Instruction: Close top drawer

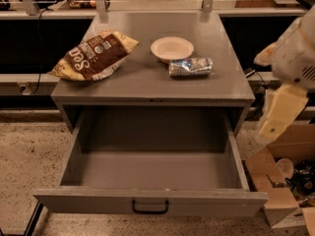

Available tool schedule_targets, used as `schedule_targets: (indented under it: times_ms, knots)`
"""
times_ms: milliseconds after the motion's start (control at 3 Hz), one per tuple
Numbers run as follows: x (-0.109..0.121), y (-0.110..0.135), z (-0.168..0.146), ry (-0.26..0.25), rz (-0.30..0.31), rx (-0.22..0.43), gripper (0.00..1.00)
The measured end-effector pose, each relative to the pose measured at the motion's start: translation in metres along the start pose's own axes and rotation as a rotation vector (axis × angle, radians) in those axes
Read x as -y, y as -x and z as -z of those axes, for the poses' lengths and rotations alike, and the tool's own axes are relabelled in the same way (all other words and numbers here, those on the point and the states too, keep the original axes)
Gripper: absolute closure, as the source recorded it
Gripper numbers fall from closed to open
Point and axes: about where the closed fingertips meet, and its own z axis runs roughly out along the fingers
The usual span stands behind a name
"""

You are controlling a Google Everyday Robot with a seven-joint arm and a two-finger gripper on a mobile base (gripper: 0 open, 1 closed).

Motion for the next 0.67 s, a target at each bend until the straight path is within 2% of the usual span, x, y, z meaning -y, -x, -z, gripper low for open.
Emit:
schedule_targets:
  times_ms: [333,667]
  knots:
    - [-0.042,0.028,-0.035,0.000,0.037,0.095,0.05]
    - [-0.081,0.034,-0.096,0.044,-0.006,0.184,0.23]
